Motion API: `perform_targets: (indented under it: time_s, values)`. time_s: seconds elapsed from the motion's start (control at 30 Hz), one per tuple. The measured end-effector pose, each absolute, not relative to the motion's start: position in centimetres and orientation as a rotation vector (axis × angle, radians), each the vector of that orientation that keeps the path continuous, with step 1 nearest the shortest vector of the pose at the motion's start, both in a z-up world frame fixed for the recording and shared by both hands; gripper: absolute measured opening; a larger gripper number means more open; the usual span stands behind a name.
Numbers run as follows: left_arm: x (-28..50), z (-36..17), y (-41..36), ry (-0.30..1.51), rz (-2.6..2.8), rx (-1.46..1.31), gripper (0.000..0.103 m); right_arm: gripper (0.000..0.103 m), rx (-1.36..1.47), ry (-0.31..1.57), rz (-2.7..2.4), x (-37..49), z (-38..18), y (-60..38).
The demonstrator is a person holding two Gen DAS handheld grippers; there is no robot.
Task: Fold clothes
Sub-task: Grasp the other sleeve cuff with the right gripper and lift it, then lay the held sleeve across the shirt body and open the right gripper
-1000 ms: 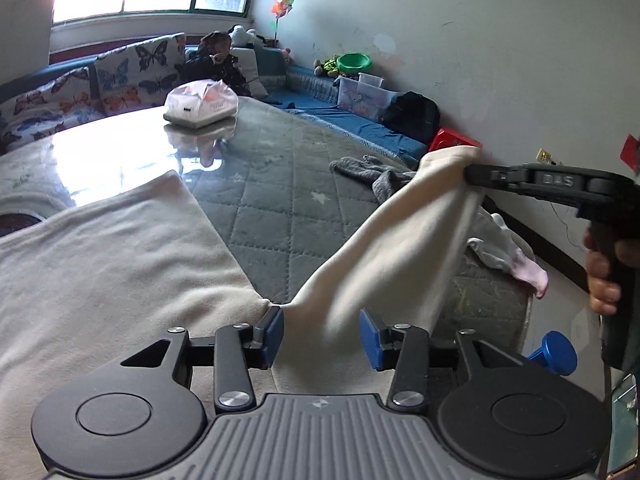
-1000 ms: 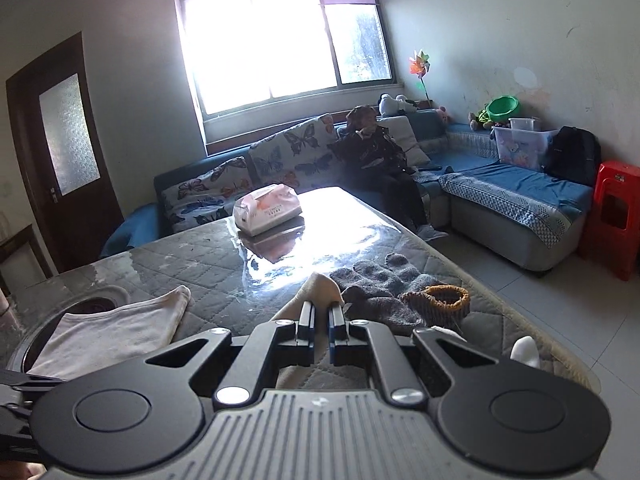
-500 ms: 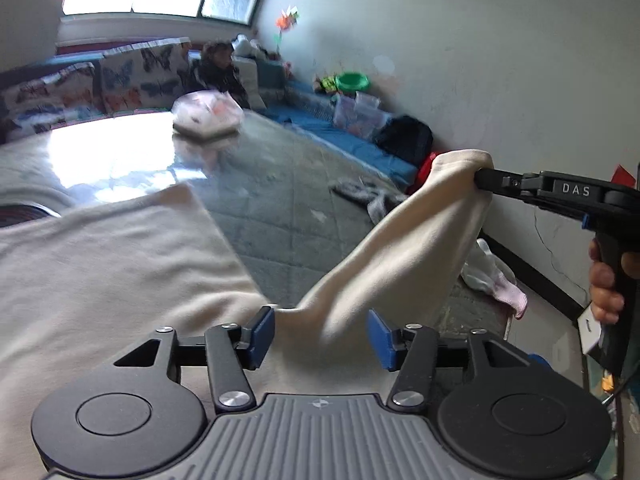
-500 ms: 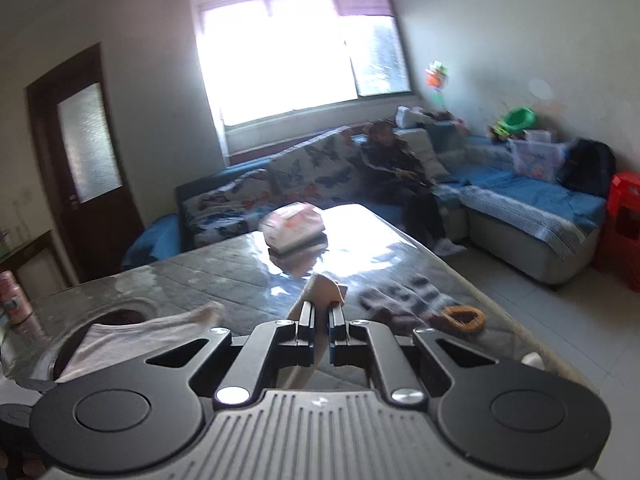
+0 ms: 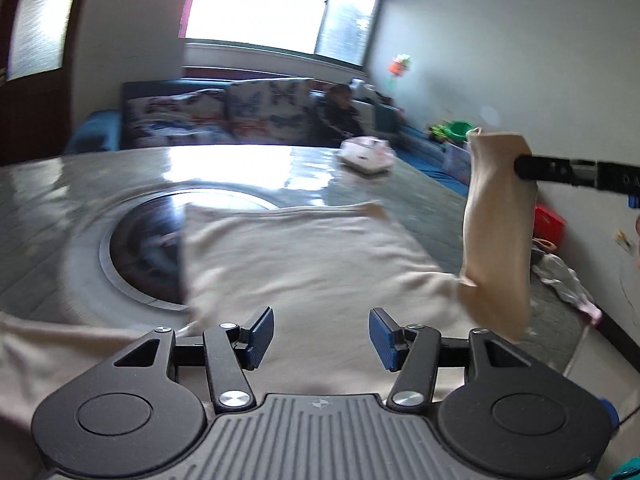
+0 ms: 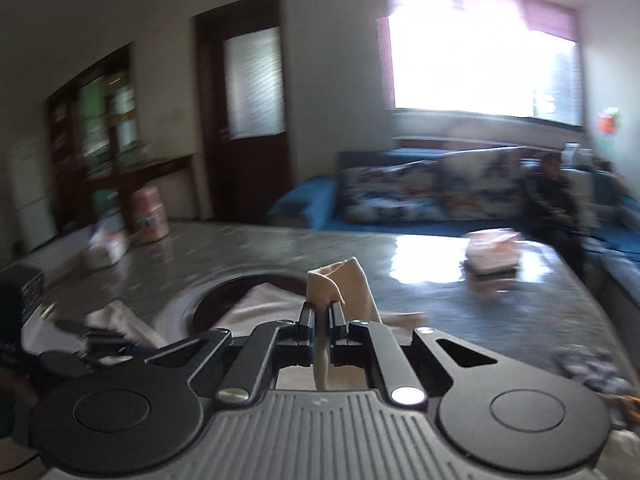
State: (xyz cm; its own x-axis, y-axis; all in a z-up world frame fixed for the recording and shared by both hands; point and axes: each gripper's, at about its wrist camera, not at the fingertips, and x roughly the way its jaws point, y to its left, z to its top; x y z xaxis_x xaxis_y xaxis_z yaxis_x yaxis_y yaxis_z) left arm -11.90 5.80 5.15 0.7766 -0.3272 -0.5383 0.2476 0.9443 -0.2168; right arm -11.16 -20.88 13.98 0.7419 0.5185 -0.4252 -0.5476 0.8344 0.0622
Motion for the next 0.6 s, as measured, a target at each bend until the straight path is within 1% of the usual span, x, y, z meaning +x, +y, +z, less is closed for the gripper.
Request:
perform_targets:
  time_s: [0.13, 0.33, 0.4, 0.53, 0.6]
  values:
    - [-12.8, 4.4, 7.6, 0.619, -0.270, -0.169, 0.056, 0.005, -0.123, 0.521, 0.701, -11.0, 11.2, -15.2]
    - [-13.2, 3.9, 8.8, 0.621, -0.232, -0.197, 0.057, 0.006, -0.177, 0.627, 0.806, -10.5, 7.3, -11.1]
    - [-13.3, 3.9, 9.2, 0.618, -0.225, -0.204, 0.057, 0.011, -0.185, 0.644, 0.832, -10.8, 6.7, -10.9]
    - [-13.2, 4.2, 9.3, 0.608, -0.219, -0.205, 0.057, 0.016, -0.195, 0.652, 0.847, -11.5, 6.5, -11.7]
    - [-13.1, 4.3, 9.0, 0.604, -0.228, -0.202, 0.056, 0.017, -0.193, 0.654, 0.837, -11.8, 6.9, -12.8]
